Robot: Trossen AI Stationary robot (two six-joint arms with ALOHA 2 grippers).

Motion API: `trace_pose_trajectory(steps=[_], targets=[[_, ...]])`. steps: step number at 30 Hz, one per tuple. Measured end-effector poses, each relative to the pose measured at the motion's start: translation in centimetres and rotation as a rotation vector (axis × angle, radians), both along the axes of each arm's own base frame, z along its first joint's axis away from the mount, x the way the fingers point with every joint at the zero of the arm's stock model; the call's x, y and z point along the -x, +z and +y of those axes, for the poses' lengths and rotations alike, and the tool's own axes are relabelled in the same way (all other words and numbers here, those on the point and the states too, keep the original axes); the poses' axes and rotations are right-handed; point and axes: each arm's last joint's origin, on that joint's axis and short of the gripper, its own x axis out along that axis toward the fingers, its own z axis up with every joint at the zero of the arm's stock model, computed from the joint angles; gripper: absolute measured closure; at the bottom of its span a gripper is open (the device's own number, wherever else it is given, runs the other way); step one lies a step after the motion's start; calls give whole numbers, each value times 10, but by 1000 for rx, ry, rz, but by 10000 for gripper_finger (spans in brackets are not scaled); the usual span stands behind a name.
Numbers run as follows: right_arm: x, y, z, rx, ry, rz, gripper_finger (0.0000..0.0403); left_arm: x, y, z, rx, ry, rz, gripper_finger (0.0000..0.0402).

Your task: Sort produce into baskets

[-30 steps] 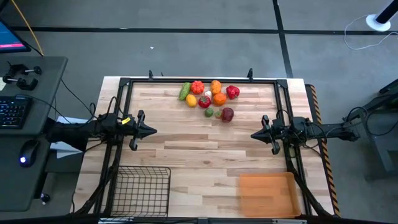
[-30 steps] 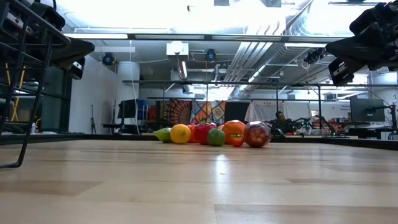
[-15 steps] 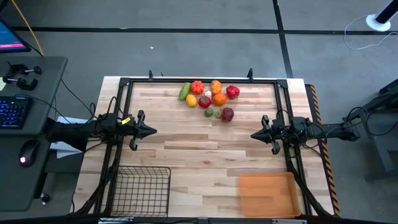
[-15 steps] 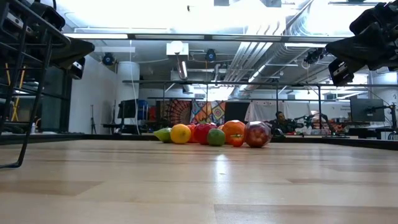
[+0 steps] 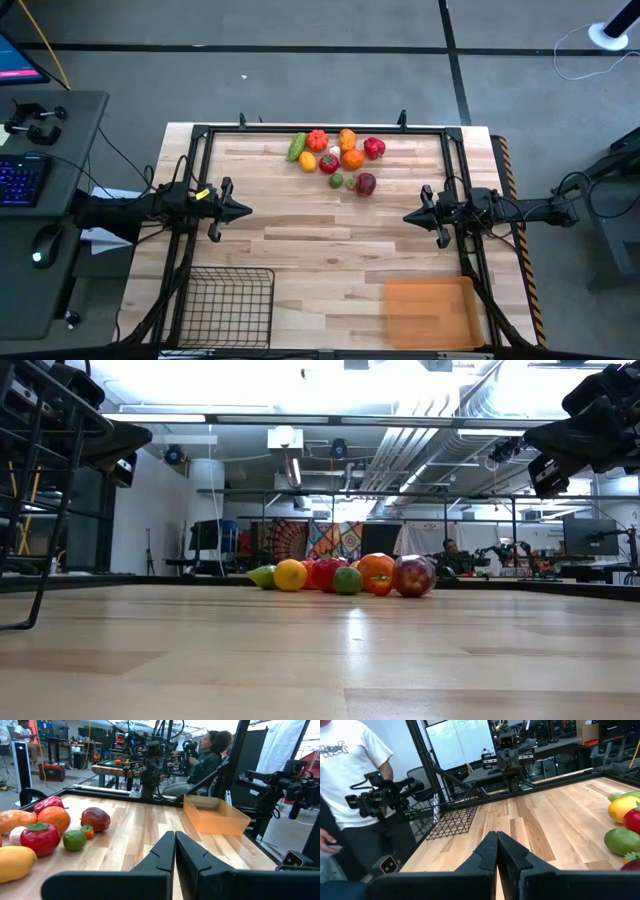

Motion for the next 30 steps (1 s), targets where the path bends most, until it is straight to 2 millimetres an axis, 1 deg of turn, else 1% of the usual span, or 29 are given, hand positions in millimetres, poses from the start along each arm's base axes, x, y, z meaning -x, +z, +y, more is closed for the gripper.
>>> trace_pose_trajectory(steps=[19,22,23,25,27,28,30], targets=[[0,0,0,0,1,0,402,0,1,0,4,1,-14,401],[0,0,0,2,0,0,402,0,7,0,83,14,-66,401],[0,0,0,1,0,0,402,0,11,2,131,47,-117,401],[0,0,0,1,0,0,402,2,26,5,296,121,-274,401],[0,0,0,1,0,0,402,5,38,8,402,186,-419,401],[0,0,0,1,0,0,402,5,41,8,413,211,-449,401],[0,0,0,1,0,0,402,0,44,10,427,256,-399,401]])
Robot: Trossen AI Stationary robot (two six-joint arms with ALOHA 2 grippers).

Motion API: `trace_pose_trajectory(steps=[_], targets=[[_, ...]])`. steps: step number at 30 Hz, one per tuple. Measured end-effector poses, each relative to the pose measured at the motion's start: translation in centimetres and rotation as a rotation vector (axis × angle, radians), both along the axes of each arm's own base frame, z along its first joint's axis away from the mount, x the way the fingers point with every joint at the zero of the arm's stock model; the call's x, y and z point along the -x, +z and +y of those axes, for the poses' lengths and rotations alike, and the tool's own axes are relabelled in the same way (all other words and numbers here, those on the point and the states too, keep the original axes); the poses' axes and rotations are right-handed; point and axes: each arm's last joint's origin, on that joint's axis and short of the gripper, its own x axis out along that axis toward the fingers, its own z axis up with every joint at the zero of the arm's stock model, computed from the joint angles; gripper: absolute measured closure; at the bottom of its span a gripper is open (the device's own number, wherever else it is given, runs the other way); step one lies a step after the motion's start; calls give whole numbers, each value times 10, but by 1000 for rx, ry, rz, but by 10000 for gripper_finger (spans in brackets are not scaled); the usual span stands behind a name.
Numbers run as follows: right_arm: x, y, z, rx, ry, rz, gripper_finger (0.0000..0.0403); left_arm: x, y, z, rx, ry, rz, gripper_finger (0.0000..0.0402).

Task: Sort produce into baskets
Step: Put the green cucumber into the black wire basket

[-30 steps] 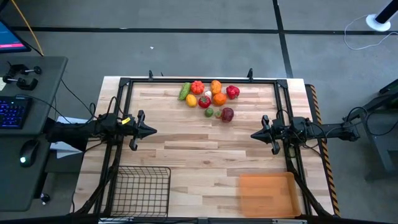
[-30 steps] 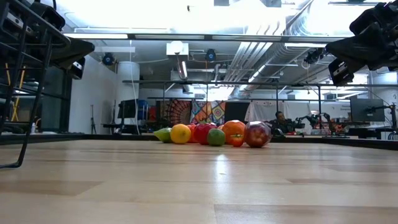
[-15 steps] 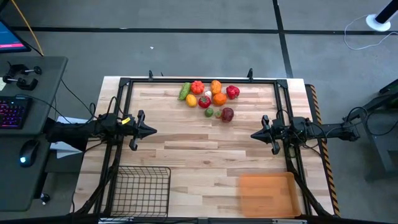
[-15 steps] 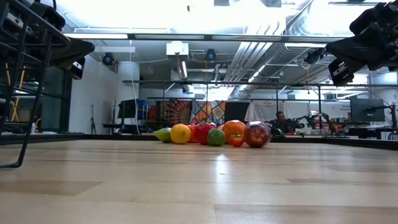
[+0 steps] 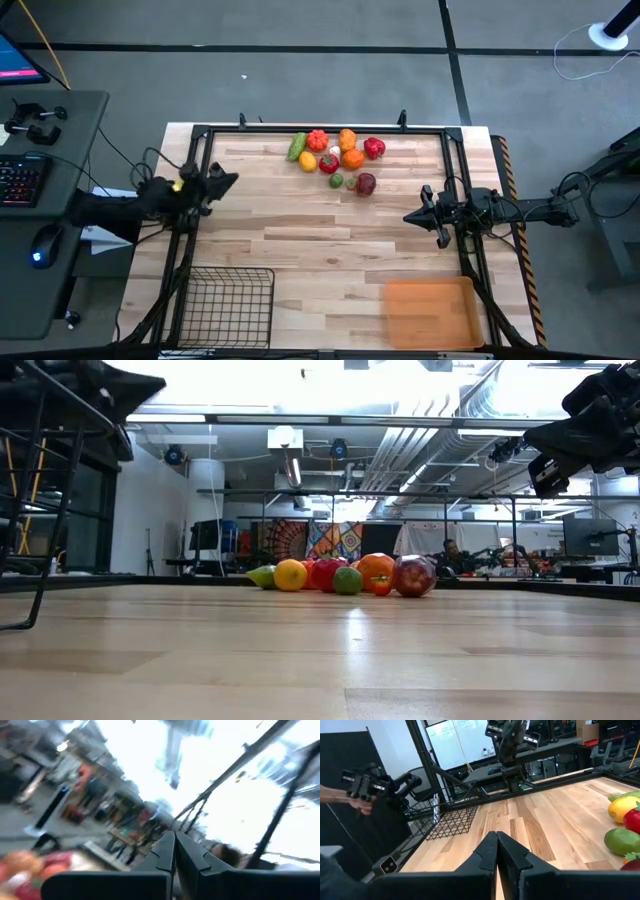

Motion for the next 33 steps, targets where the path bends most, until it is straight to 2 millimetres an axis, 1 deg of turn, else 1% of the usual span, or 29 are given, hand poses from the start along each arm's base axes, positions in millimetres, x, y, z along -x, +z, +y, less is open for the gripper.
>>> trace_pose_trajectory(steps=[3,5,7,9,11,13,16,19,21,23,27,31,33], targets=[[0,0,0,-1,0,-1,402,-17,7,3,94,52,157,401],[0,0,0,0,0,0,402,-30,12,8,117,126,275,401],[0,0,0,1,0,-1,402,-43,27,17,108,194,351,401],[0,0,0,0,0,0,402,-54,47,30,94,229,403,401],[0,0,0,1,0,-1,402,-63,62,43,103,213,489,401],[0,0,0,0,0,0,402,-72,75,58,125,148,575,401],[0,0,0,1,1,-1,402,-83,86,84,92,27,697,400],[0,0,0,0,0,0,402,-96,83,113,71,-119,776,397],[0,0,0,1,0,-1,402,-104,79,129,69,-140,804,397],[0,0,0,0,1,-1,402,-110,76,143,79,-119,820,396],[0,0,0,-1,1,0,402,-121,65,162,109,-80,805,396],[0,0,0,0,1,-1,402,-136,54,175,124,-67,752,396],[0,0,0,0,1,0,402,-141,50,179,166,-65,730,396]])
